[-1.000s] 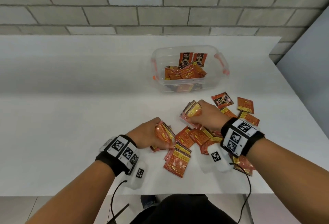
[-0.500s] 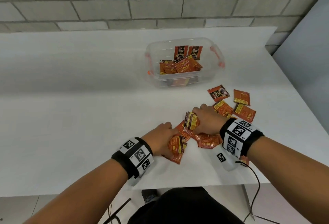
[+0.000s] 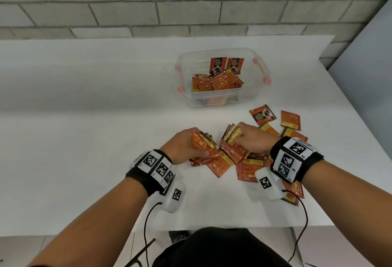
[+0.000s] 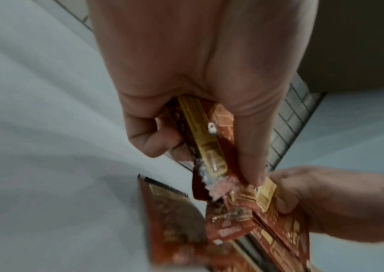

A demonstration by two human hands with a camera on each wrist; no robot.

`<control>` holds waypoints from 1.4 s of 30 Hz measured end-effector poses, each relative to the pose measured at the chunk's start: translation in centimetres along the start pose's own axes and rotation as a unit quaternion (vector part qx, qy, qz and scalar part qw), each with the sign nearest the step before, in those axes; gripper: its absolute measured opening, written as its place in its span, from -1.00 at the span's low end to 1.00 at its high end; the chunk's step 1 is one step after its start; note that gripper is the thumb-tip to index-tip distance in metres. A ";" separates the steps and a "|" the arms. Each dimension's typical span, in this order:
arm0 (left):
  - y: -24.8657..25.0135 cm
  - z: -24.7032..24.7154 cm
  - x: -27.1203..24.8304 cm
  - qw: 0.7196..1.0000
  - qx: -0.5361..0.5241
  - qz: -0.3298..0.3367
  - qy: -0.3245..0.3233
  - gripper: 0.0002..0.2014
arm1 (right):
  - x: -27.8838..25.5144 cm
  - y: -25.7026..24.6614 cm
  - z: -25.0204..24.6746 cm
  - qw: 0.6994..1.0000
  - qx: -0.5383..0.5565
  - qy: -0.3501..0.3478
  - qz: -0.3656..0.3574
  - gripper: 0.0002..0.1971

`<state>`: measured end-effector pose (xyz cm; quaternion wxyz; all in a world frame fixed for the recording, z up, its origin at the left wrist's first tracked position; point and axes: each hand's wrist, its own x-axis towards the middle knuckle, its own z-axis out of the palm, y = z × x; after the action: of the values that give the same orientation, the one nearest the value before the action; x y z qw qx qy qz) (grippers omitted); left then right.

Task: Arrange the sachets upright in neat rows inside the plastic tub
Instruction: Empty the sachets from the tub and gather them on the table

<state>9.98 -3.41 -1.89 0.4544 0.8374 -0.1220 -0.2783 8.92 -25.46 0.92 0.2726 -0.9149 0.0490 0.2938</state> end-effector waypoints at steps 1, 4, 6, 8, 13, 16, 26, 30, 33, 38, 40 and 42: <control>0.1 -0.4 0.3 1.000 -0.019 -0.003 0.011 -0.72 | -0.1 -0.2 -0.4 1.000 0.004 0.003 -0.003 -0.54; 0.7 -1.6 1.1 0.997 -0.059 -0.013 0.052 -0.73 | -0.7 -0.9 -1.9 0.999 0.022 0.019 -0.022 -0.58; 1.5 -2.7 1.7 0.993 -0.078 -0.013 0.088 -0.76 | -0.6 -1.5 -3.3 0.993 0.090 0.040 -0.064 -0.73; 2.8 -4.0 2.3 0.987 -0.101 0.001 0.124 -0.84 | -0.1 -2.0 -4.8 0.971 0.205 0.059 -0.112 -0.76; 7.1 -7.8 5.9 0.958 -0.146 0.049 0.240 -0.81 | 4.1 -3.6 -9.1 0.904 0.358 0.203 -0.113 -0.58; 8.5 -9.5 10.0 0.963 -0.115 0.011 0.242 -0.87 | 7.7 -5.0 -10.4 0.908 0.340 0.233 -0.077 -0.63; 9.1 -6.9 16.7 0.951 0.228 -0.108 0.179 -0.70 | 14.6 -5.5 -9.9 0.979 -0.009 0.205 -0.008 -0.54; 8.7 -6.7 16.3 0.941 0.264 -0.110 0.183 -0.37 | 14.2 -4.8 -10.3 0.974 -0.037 0.222 0.010 -0.41; 9.4 -7.3 13.8 0.961 0.190 -0.045 0.196 -0.34 | 11.7 -4.1 -10.7 0.969 0.002 0.247 -0.026 -0.38; 8.0 -7.2 6.4 0.959 0.141 0.042 0.244 -0.82 | 4.7 -1.9 -9.4 0.946 0.081 0.297 -0.105 -0.67; 6.0 -6.1 3.9 0.973 0.150 0.011 0.176 -0.84 | 2.5 -0.1 -7.8 0.957 0.077 0.256 -0.112 -0.78; 3.9 -4.5 2.6 0.978 0.184 -0.033 0.087 -0.75 | 1.2 1.7 -6.0 0.980 0.032 0.172 -0.096 -0.77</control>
<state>14.93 -3.66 2.41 0.2917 0.9314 -0.1034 -0.1918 12.54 -30.00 3.48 0.3160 -0.9430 0.0165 0.1030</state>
